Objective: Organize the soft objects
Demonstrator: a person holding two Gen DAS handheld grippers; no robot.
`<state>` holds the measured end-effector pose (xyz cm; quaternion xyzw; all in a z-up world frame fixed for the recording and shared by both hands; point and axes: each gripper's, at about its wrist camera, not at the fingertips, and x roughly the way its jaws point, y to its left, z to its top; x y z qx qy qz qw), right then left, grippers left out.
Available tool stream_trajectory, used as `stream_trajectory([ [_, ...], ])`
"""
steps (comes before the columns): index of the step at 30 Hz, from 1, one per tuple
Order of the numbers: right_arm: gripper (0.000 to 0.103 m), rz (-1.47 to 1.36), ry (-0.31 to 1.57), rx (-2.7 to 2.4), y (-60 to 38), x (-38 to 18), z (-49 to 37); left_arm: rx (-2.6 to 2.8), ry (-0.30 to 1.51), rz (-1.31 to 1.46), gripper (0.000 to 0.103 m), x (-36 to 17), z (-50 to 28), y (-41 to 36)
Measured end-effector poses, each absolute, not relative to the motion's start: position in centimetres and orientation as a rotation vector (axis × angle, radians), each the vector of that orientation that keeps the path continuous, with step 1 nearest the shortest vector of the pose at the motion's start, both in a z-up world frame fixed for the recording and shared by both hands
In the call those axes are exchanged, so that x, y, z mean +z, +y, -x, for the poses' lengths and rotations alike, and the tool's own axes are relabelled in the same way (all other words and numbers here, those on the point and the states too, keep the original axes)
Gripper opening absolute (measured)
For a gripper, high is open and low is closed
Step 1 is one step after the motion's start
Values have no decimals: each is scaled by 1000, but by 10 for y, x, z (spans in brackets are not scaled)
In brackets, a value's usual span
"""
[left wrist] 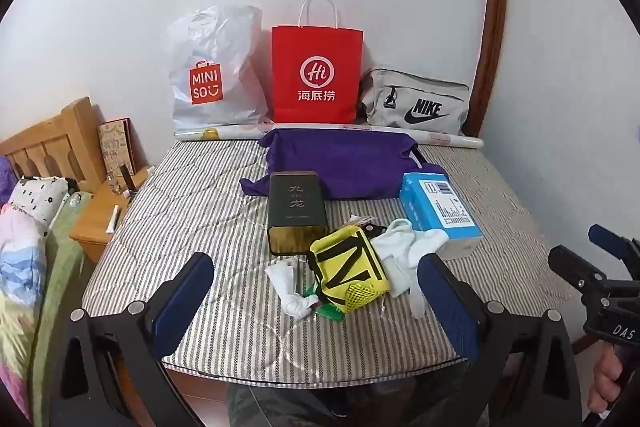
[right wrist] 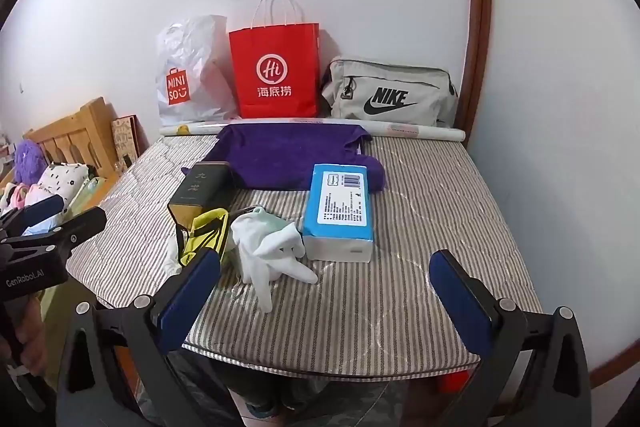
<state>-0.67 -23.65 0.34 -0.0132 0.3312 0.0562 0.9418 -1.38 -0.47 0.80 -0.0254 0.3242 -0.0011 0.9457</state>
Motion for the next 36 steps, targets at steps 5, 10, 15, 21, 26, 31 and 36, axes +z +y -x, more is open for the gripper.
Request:
stream_trajectory([
  [5, 103, 19, 670, 126, -241, 4, 10, 2, 660, 52, 102, 9, 15, -2],
  [10, 103, 15, 668, 133, -241, 4, 10, 1, 658, 50, 102, 9, 16, -3],
  [15, 103, 13, 663, 137, -240, 3, 12, 3, 659, 51, 102, 9, 17, -4],
  [21, 103, 10, 661, 147, -239, 3, 13, 0, 660, 51, 102, 11, 16, -3],
  [26, 103, 7, 656, 151, -239, 5, 15, -1, 660, 49, 102, 11, 17, -4],
  [31, 103, 5, 655, 149, -240, 6, 16, 2, 660, 50, 102, 12, 16, -4],
  [36, 103, 1, 655, 149, -240, 6, 16, 2, 659, 49, 102, 11, 17, -4],
])
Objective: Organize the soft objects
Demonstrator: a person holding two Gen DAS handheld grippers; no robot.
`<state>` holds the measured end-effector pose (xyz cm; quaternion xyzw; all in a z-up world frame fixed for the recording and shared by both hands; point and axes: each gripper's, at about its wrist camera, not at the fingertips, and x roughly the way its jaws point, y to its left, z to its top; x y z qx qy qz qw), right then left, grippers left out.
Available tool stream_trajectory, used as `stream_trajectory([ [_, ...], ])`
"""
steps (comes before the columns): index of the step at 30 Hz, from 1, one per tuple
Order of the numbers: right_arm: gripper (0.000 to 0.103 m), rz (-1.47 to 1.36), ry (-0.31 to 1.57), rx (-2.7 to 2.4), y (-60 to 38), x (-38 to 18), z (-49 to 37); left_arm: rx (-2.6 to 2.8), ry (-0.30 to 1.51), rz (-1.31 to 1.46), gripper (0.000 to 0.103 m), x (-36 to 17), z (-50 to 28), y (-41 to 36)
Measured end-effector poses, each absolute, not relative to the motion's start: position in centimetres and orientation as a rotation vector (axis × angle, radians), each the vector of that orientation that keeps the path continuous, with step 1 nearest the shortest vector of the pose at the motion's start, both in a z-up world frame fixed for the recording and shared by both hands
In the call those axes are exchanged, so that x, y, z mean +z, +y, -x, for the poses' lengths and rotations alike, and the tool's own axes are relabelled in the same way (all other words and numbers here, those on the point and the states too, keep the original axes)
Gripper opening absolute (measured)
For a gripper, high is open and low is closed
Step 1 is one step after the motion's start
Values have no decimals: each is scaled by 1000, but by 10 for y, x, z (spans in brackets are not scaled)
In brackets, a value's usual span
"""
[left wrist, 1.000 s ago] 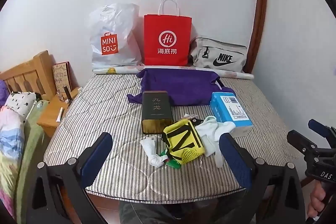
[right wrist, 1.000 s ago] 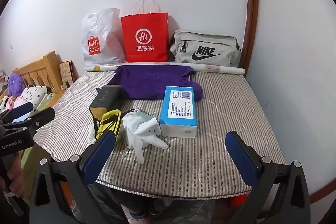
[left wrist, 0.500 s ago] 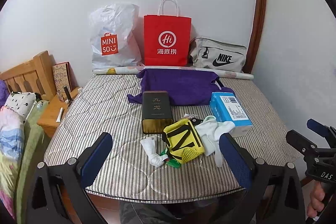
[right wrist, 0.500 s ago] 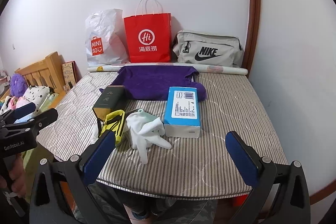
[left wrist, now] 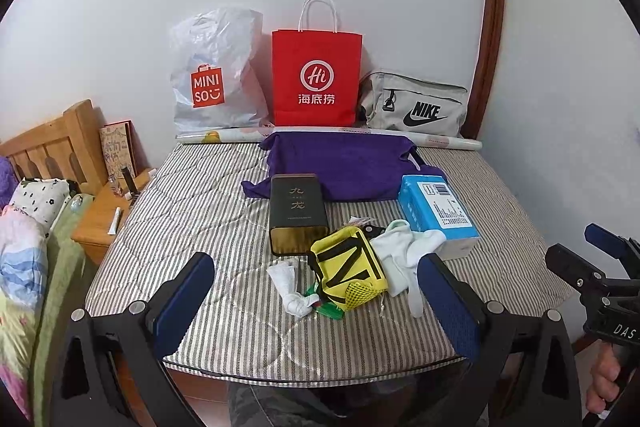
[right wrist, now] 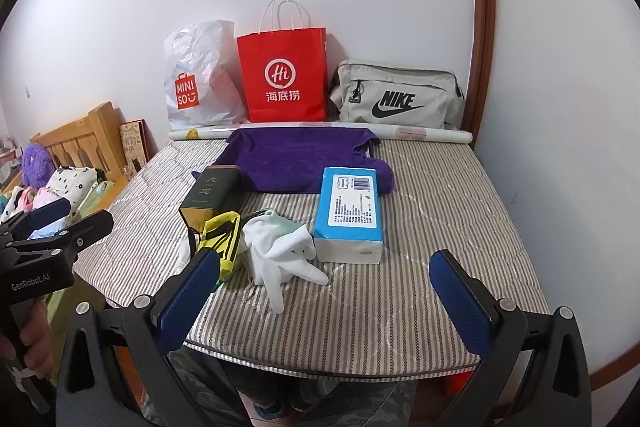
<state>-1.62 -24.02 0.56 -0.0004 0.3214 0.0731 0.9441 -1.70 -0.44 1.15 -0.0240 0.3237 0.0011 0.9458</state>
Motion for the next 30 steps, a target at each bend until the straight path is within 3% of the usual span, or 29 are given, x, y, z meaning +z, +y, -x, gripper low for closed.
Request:
stream_trajectory([
  [30, 103, -4, 654, 150, -241, 6, 16, 4, 657, 54, 102, 15, 20, -1],
])
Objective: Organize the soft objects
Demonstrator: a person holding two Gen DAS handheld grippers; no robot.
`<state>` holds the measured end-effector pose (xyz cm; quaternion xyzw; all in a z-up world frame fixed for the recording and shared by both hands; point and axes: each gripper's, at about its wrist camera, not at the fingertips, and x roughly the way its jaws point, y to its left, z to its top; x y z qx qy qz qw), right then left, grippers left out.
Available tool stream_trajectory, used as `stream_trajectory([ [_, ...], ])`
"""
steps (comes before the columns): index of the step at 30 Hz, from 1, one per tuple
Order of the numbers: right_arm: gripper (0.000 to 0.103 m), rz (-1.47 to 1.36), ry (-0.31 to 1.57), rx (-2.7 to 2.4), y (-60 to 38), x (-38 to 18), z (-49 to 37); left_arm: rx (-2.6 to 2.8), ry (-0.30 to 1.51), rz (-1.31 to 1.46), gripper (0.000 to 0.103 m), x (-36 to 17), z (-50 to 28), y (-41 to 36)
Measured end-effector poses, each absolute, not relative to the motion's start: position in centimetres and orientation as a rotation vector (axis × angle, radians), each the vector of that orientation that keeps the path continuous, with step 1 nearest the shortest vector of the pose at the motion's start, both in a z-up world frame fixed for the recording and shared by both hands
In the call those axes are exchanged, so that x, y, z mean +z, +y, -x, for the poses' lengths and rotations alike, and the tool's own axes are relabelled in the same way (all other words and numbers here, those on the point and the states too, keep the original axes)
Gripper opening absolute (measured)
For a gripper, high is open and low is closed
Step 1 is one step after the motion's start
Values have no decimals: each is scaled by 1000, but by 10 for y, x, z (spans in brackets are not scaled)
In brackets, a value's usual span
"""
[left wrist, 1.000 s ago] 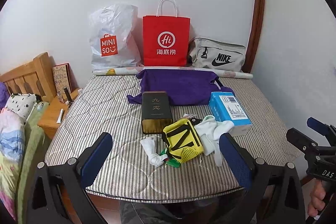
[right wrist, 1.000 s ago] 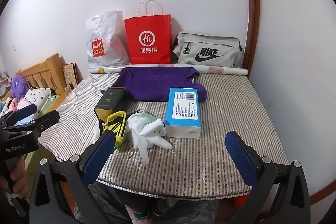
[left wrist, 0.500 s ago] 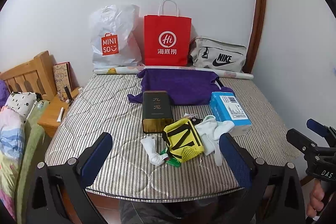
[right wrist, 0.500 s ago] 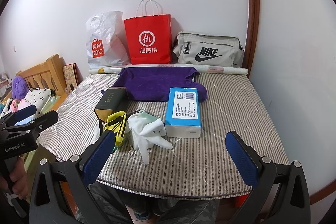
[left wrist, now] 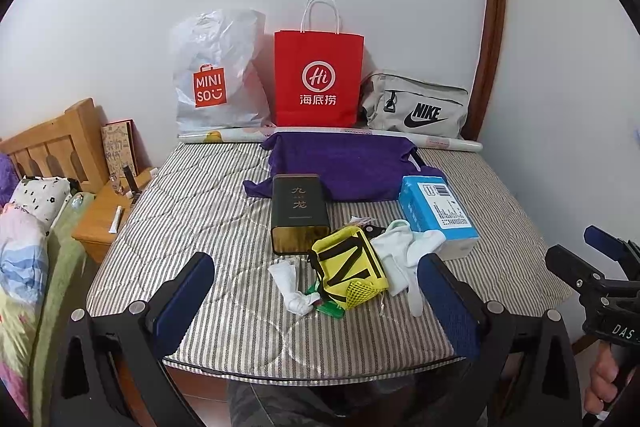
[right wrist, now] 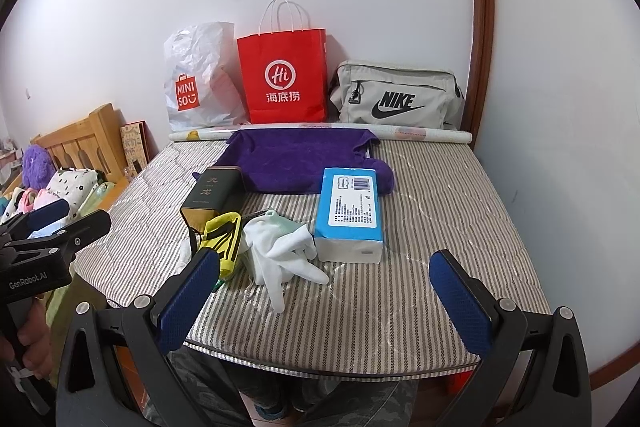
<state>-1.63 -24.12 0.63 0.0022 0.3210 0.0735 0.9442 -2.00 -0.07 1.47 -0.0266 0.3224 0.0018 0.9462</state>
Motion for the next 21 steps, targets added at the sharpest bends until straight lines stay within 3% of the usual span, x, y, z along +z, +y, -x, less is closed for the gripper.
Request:
stream_trajectory([
  [21, 103, -7, 656, 159, -245, 5, 14, 1, 663, 84, 98, 9, 16, 1],
])
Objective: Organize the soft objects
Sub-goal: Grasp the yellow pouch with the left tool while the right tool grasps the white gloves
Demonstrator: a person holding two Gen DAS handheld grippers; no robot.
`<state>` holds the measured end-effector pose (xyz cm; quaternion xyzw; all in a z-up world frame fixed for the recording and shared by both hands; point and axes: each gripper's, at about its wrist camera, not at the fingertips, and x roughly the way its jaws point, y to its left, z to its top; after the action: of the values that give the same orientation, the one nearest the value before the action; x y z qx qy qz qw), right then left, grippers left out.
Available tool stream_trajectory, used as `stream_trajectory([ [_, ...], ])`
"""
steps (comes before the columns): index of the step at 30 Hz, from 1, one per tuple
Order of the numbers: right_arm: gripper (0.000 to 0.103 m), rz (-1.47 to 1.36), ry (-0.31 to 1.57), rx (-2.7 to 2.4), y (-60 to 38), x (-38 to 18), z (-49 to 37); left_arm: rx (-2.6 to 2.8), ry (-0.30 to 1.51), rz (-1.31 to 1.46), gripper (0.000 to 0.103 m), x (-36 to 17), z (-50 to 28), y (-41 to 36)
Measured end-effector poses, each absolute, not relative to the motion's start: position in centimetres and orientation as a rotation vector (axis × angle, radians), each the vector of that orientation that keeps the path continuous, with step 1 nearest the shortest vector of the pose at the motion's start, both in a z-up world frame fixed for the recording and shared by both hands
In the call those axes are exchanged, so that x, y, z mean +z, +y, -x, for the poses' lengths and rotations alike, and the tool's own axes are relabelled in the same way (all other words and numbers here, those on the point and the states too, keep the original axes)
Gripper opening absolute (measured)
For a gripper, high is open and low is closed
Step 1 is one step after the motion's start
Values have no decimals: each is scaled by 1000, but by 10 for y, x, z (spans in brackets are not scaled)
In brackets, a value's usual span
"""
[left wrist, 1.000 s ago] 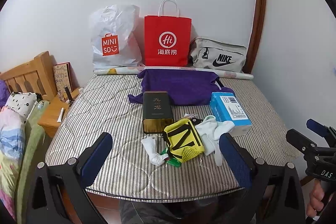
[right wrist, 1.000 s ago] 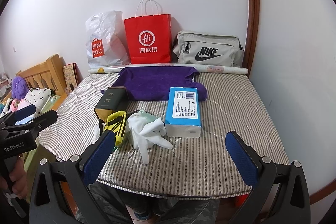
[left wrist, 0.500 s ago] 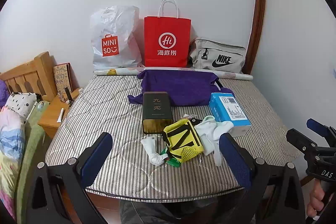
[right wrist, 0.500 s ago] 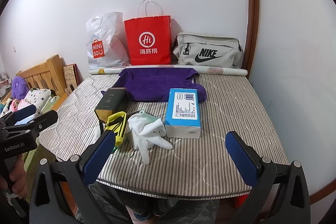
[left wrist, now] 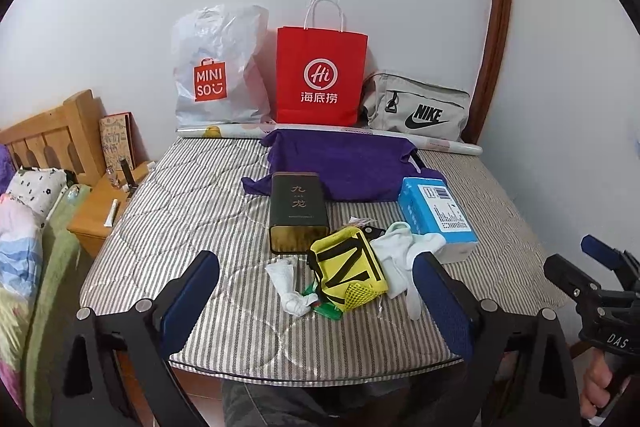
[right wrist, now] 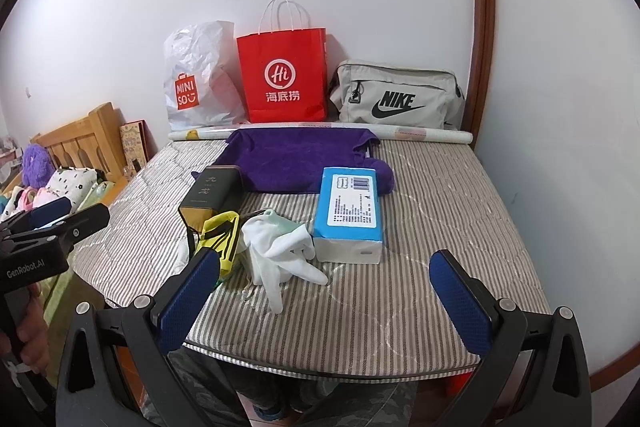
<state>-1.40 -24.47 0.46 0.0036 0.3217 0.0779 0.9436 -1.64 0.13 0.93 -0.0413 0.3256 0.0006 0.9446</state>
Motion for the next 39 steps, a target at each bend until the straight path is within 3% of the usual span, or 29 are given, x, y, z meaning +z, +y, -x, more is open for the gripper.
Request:
stream_trajectory([
  [39, 103, -44, 853, 192, -255, -89, -76, -190, 1048, 175, 98, -132, -121, -23],
])
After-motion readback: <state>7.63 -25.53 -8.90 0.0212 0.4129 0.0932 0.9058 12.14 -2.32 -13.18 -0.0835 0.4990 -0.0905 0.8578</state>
